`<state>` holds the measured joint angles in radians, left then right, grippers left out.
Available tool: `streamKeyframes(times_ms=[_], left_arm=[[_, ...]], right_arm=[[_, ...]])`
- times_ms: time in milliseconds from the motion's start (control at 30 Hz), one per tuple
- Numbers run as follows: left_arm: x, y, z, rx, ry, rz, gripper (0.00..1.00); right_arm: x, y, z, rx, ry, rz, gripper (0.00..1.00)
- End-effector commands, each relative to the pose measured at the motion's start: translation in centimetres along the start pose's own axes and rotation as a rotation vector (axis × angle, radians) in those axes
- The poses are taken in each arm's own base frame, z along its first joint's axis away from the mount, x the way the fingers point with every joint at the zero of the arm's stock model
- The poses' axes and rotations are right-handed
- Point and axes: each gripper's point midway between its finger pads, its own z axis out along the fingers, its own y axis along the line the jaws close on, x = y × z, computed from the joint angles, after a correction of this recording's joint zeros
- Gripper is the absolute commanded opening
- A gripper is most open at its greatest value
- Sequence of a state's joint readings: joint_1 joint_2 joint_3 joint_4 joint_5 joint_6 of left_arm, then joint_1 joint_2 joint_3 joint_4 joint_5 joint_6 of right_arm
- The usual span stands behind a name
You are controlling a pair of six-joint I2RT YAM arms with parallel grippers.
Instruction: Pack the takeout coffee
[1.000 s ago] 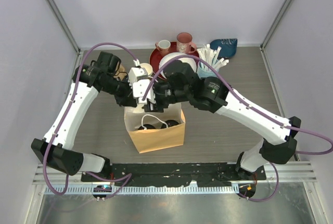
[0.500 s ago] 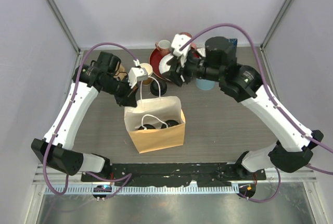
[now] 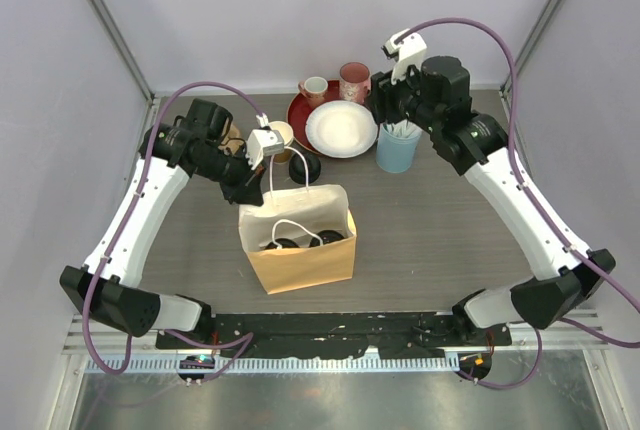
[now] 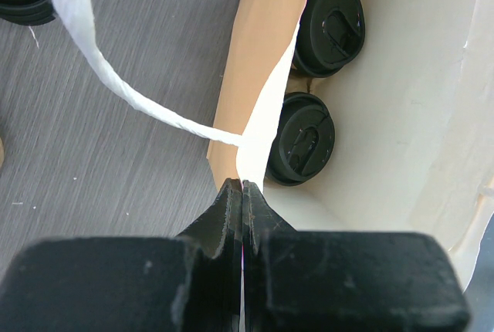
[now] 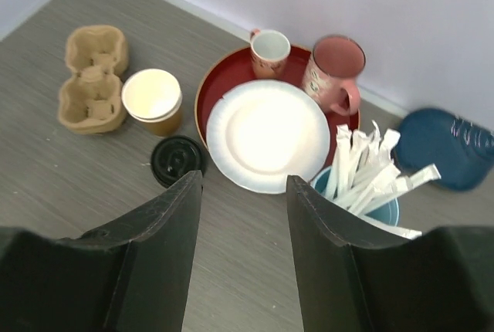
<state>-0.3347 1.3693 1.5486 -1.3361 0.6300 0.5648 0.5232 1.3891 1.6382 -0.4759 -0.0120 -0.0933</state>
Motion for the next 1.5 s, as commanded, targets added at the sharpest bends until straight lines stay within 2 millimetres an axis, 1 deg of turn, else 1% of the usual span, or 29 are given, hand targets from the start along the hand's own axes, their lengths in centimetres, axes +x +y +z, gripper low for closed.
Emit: streamKeyframes(times_ms=[0,133,167,200,267,300,367,433,467,533,567,633,667,733,767,833,867,967,1000,1100,1133,1167,1200,1233,1300,1333,1367,1433,1467], left_arm=[[1.8,-2.3,-1.2,0.042,0.065,-0.044,0.0],[1.9,-2.3,-1.2,0.035,0.067,-0.04,0.0],[1.9,-2.3,-1.3,0.031,0.067,-0.038,0.0],[1.8,-2.2,-1.3,0.03,0.065,-0.036,0.02],[1.7,-2.3,-1.4,0.027,0.058,-0.031,0.06],[1.7,-2.3,-1.4,0.024,0.056,-0.028,0.11],[1.7,-2.3,-1.5,0.019,0.052,-0.026,0.15],[1.6,-2.3,-1.6,0.015,0.049,-0.023,0.22],[1.6,-2.3,-1.6,0.013,0.049,-0.022,0.27],[1.5,-2.3,-1.8,0.008,0.044,-0.016,0.33],[1.4,-2.2,-1.8,0.003,0.042,-0.014,0.39],[1.3,-2.2,-2.0,-0.005,0.036,-0.013,0.45],[1.1,-2.2,-2.1,-0.012,0.029,-0.009,0.52],[0.9,-2.2,-2.4,-0.022,0.02,-0.01,0.55],[0.7,-2.1,-2.5,-0.029,0.016,-0.008,0.59],[0.4,-2.1,-2.9,-0.051,0.0,-0.013,0.63],[0.3,-2.1,-3.0,-0.057,-0.002,-0.015,0.66],[-0.5,-2.2,-3.8,-0.087,-0.034,-0.017,0.71],[-0.9,-2.3,-4.2,-0.097,-0.05,-0.012,0.72],[-1.7,-2.5,-5.1,-0.122,-0.076,-0.017,0.75],[-1.8,-2.6,-5.4,-0.128,-0.08,-0.019,0.75],[-2.3,-2.6,-5.9,-0.145,-0.096,-0.023,0.76],[-2.5,-2.7,-6.1,-0.152,-0.105,-0.022,0.77],[-2.7,-2.7,-6.4,-0.157,-0.113,-0.022,0.77],[-3.3,-2.9,-7.1,-0.174,-0.136,-0.027,0.77],[-3.4,-2.9,-7.4,-0.184,-0.14,-0.031,0.78],[-3.7,-2.9,-7.9,-0.204,-0.152,-0.03,0.78],[-4.0,-1.9,-8.8,-0.286,-0.166,-0.063,0.78],[-4.2,-1.3,-9.2,-0.324,-0.173,-0.076,0.78]], right_arm=[[1.0,-1.9,1.6,0.062,-0.005,0.057,0.53],[2.3,-3.1,2.2,0.089,0.027,0.067,0.53],[2.4,-2.8,2.4,0.06,0.026,0.07,0.53],[2.9,-2.8,2.6,0.056,0.034,0.069,0.53],[3.2,-2.7,2.7,0.045,0.037,0.071,0.53],[3.4,-2.6,2.7,0.04,0.04,0.07,0.53],[3.7,-2.4,2.9,0.024,0.047,0.07,0.53],[3.8,-2.3,2.9,0.021,0.048,0.07,0.53],[3.9,-2.2,2.9,0.015,0.051,0.067,0.53],[4.1,-2.2,2.9,0.01,0.053,0.065,0.54],[4.1,-2.2,2.9,0.008,0.053,0.064,0.53],[4.3,-2.1,3.0,0.003,0.059,0.062,0.54],[4.2,-2.1,2.9,0.003,0.056,0.061,0.54],[4.4,-2.1,2.9,0.006,0.059,0.058,0.56],[4.4,-2.2,2.9,0.011,0.06,0.058,0.56],[4.6,-2.6,2.8,0.032,0.063,0.056,0.6],[4.4,-2.8,2.7,0.043,0.053,0.055,0.61],[4.5,-4.0,2.5,0.097,0.047,0.059,0.62],[4.6,-5.2,2.3,0.164,0.049,0.059,0.62],[4.9,-7.0,1.9,0.238,0.054,0.072,0.61],[5.0,-8.0,1.7,0.289,0.054,0.073,0.57],[5.4,-8.5,1.6,0.311,0.062,0.074,0.56],[5.7,-9.2,1.5,0.331,0.067,0.078,0.51],[6.1,-9.6,1.6,0.34,0.073,0.087,0.49],[6.9,-10.2,1.8,0.334,0.087,0.113,0.45],[7.4,-10.3,1.9,0.329,0.096,0.122,0.41],[8.2,-10.5,2.5,0.326,0.119,0.128,0.4],[9.2,-10.8,2.9,0.336,0.145,0.126,0.37],[10.3,-11.1,3.5,0.343,0.173,0.118,0.37]])
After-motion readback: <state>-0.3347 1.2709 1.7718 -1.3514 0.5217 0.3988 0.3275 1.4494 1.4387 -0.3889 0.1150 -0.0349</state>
